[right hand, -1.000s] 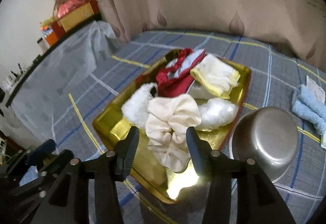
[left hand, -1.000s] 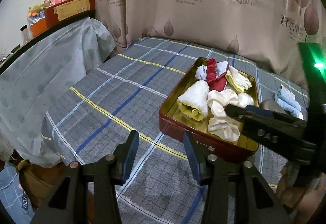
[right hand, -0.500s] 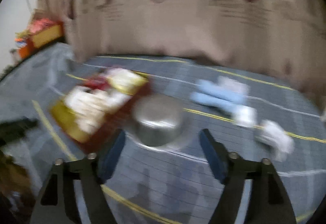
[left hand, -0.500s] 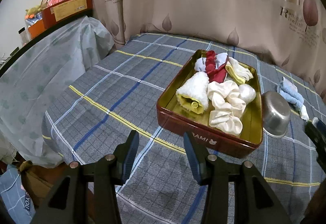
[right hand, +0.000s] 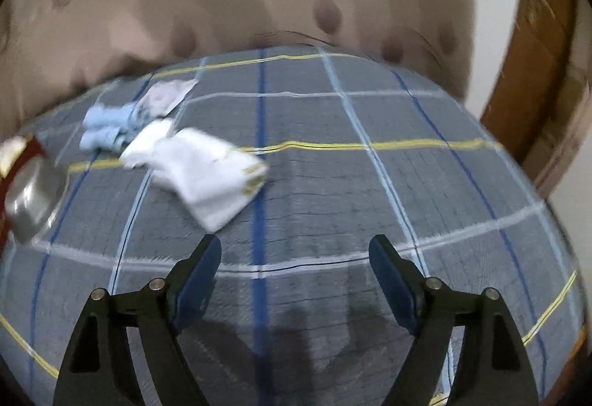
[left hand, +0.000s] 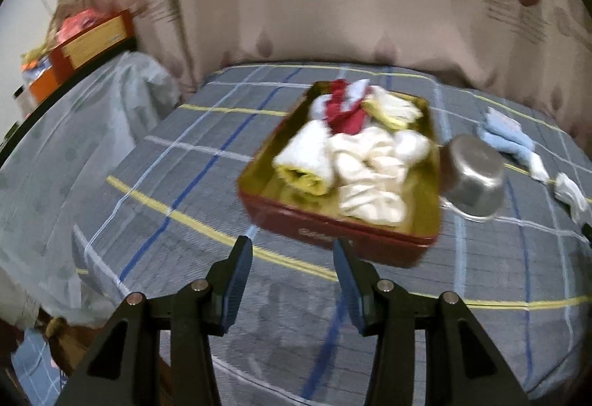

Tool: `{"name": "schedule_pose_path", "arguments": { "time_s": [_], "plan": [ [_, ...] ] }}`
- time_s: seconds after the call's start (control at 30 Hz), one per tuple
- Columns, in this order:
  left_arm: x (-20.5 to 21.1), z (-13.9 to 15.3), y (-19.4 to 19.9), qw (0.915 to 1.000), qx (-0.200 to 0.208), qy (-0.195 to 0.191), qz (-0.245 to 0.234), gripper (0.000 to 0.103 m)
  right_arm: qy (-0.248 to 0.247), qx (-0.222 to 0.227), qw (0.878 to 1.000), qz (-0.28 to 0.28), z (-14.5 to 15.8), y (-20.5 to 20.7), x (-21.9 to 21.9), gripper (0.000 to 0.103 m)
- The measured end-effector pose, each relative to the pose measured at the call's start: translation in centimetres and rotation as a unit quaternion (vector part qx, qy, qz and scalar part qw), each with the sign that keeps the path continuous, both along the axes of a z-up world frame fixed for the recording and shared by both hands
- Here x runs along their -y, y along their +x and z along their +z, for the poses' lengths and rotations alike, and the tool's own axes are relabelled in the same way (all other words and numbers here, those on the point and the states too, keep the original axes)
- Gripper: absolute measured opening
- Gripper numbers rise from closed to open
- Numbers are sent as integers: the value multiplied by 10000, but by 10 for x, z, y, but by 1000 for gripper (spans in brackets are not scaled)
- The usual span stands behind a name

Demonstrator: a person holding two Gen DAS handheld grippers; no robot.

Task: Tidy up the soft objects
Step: 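Reach to the blue fluffy towel and grasp it with the left gripper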

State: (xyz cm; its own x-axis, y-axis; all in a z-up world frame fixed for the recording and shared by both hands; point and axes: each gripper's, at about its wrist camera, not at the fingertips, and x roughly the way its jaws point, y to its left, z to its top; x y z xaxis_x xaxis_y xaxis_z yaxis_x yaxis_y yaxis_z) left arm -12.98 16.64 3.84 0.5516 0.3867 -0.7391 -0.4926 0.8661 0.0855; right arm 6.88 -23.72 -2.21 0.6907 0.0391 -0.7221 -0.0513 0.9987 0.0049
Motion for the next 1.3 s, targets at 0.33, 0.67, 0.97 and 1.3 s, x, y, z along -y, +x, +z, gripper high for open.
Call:
{"name": "schedule_pose_path", "arguments": {
  "time_s": [0.33,0.67,0.97,1.3],
  "plan": [
    [47,33,83,9634,-93,-2226,-1488,46,13,8,9998,181,-3,-2,-4,90],
    [114,10,227,8867,-572,-4462,-1067,57,478,97,9982,357,-1,-6,3,90],
    [112,-55,290,8525,-884,-5147,220,57,1011,170,9930,589,1,-10,12,90],
    [98,-77,330,8382,-776,-5383,414,57,1265,182,9886,798,2,-11,12,90]
  ]
}}
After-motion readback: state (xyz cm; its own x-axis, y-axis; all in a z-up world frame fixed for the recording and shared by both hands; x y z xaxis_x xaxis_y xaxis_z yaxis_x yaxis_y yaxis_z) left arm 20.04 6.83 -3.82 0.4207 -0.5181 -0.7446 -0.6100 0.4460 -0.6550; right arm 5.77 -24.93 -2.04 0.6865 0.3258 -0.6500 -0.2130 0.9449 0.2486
